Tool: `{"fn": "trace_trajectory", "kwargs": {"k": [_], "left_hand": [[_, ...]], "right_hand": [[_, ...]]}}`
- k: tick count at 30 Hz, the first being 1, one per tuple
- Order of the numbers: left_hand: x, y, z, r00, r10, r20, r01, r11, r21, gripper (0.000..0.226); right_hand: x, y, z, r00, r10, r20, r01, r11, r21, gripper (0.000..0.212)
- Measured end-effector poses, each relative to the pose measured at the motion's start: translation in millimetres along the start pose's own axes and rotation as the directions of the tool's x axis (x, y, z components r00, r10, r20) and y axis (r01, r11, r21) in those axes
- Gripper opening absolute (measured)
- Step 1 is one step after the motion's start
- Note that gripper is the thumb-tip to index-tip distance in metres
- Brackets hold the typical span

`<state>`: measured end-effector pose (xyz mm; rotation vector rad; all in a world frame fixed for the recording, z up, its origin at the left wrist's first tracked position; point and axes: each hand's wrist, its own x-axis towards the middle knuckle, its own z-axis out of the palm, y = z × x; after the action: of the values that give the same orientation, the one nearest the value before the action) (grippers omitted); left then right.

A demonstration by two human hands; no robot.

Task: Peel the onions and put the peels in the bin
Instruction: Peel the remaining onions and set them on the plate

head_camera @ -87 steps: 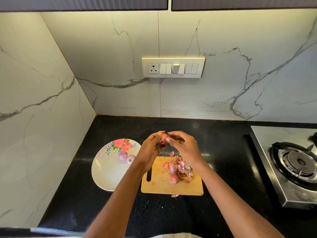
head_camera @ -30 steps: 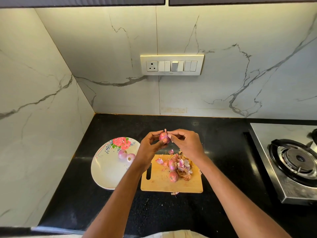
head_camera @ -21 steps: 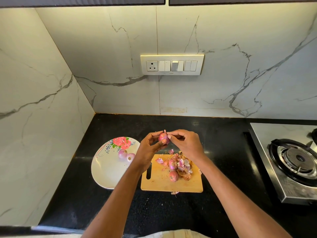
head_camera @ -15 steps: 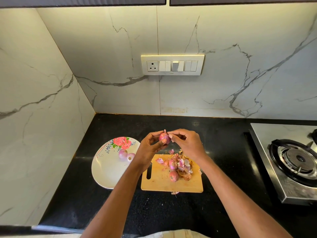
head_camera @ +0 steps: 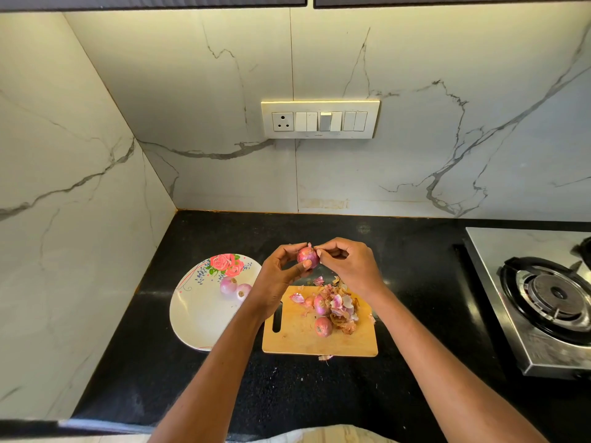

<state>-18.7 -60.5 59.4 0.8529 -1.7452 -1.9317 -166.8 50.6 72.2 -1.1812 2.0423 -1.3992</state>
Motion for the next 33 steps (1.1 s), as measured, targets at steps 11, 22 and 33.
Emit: {"fn": "trace_trajectory", "kwargs": {"k": [11,22,33], "left_hand": [[2,-3,-1,0.997,0.007,-0.081,-0.003,0.999,0.053,0.039],[6,2,1,0.995,0.064,-0.077,-0.055,0.992,0.117,0.040],[-1,13,4,1.000,-0.017,-0.009,0.015,0.988,-0.153,0.037]], "right_hand": [[-2,-3,6,1.000,0.004,-0.021,-0.004,1.000,-0.001,0.012],[3,-12,7,0.998,0.008,-0.064,-0.008,1.000,-0.006,0.028],[3,2,5,0.972,0.218,-0.090,-0.187,0.945,0.268,0.014]]}}
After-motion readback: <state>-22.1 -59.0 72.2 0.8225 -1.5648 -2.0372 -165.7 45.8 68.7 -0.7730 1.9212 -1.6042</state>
